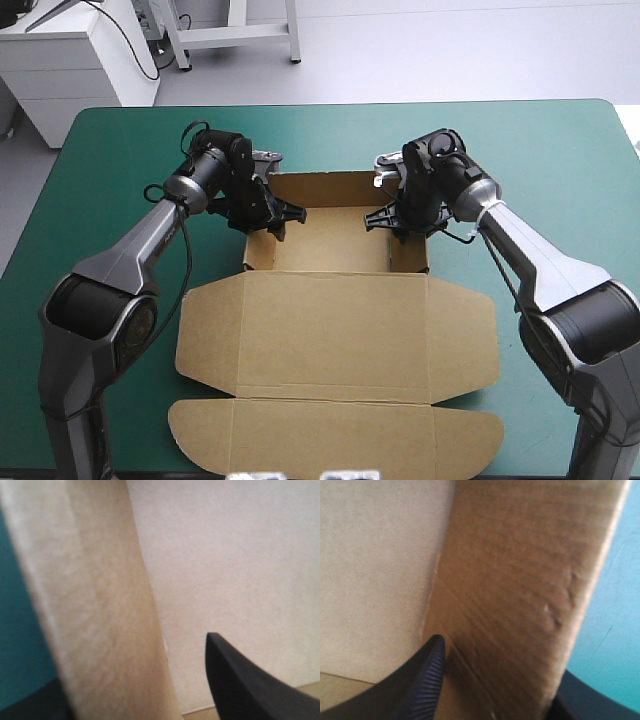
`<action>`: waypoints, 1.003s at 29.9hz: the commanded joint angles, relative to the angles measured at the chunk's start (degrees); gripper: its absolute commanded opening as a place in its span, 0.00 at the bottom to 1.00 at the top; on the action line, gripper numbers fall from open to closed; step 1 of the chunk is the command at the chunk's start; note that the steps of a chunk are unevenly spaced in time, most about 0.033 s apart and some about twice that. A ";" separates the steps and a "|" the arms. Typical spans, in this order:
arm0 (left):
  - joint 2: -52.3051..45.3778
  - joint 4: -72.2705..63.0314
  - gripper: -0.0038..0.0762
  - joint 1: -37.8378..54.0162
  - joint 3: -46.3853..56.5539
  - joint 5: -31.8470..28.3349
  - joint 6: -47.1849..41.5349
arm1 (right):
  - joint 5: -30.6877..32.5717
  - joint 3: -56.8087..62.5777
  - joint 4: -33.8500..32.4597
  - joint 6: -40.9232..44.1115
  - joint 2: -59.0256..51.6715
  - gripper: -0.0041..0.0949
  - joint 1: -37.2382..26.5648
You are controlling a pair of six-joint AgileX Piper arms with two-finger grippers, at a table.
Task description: Fold the box
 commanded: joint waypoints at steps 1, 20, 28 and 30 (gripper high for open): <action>-3.15 -2.39 0.67 -0.89 -4.70 2.66 0.22 | 0.54 -3.20 -2.65 1.64 -3.13 0.59 0.22; -3.98 4.71 0.67 -0.78 -8.26 2.66 -0.14 | 0.54 -7.35 -4.92 -1.66 -3.84 0.64 0.22; -7.43 5.38 0.67 -0.78 -13.34 2.66 -0.14 | 0.54 -14.77 -7.49 -1.67 -7.30 0.64 0.22; -8.70 5.50 0.67 -0.78 -14.67 2.66 -0.14 | 0.54 -15.97 -7.89 -1.67 -8.50 0.64 0.22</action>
